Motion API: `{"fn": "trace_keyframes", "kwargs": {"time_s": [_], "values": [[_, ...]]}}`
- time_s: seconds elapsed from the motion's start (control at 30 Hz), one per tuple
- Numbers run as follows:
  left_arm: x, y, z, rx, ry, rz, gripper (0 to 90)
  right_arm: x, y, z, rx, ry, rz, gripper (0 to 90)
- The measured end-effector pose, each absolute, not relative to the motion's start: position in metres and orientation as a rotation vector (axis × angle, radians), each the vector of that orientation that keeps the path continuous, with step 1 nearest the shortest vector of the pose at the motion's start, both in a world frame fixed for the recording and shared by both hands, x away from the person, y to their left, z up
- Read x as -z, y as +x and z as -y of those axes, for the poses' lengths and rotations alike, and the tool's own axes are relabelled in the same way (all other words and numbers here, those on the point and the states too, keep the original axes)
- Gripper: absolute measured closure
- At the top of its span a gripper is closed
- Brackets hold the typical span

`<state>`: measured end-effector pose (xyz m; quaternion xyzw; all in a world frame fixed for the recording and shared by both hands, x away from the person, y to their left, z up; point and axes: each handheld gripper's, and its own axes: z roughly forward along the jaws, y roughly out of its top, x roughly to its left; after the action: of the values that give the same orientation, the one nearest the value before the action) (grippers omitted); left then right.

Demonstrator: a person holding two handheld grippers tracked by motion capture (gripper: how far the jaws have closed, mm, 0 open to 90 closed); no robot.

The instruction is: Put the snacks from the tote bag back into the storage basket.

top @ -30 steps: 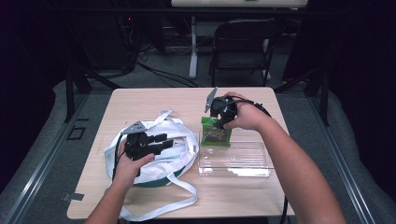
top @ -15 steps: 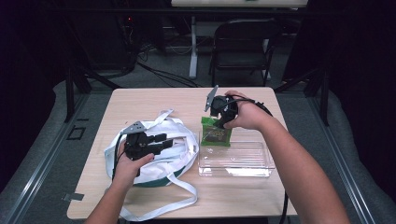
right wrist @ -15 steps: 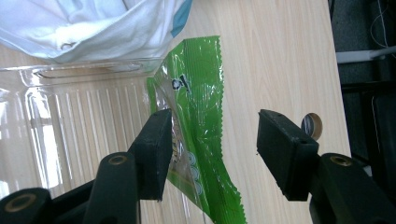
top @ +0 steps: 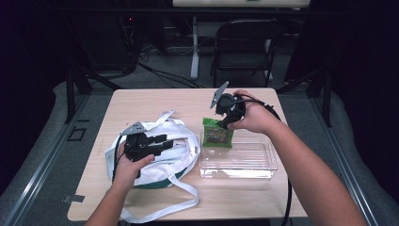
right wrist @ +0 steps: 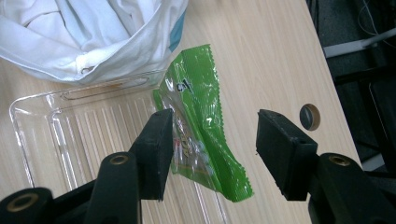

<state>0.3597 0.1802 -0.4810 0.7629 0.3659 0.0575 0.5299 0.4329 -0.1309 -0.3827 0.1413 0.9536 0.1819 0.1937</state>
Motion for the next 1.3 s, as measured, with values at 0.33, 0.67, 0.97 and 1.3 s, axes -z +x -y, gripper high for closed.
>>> {"fn": "trace_keyframes", "kwargs": {"time_s": [0.33, 0.67, 0.97, 1.3], "values": [[0.481, 0.36, -0.182, -0.142, 1.821, -0.882, 53.6, 0.374, 0.425, 0.145, -0.597, 0.552, -2.631, 50.5], [0.482, 0.36, -0.182, -0.143, 1.818, -0.886, 53.6, 0.37, 0.411, 0.148, -0.637, 0.635, -2.578, 51.7], [0.481, 0.361, -0.184, -0.141, 1.82, -0.891, 53.0, 0.367, 0.397, 0.148, -0.715, 0.721, -2.515, 52.5], [0.482, 0.361, -0.184, -0.145, 1.815, -0.894, 52.9, 0.371, 0.386, 0.154, -0.828, 0.854, -2.449, 52.8]]}}
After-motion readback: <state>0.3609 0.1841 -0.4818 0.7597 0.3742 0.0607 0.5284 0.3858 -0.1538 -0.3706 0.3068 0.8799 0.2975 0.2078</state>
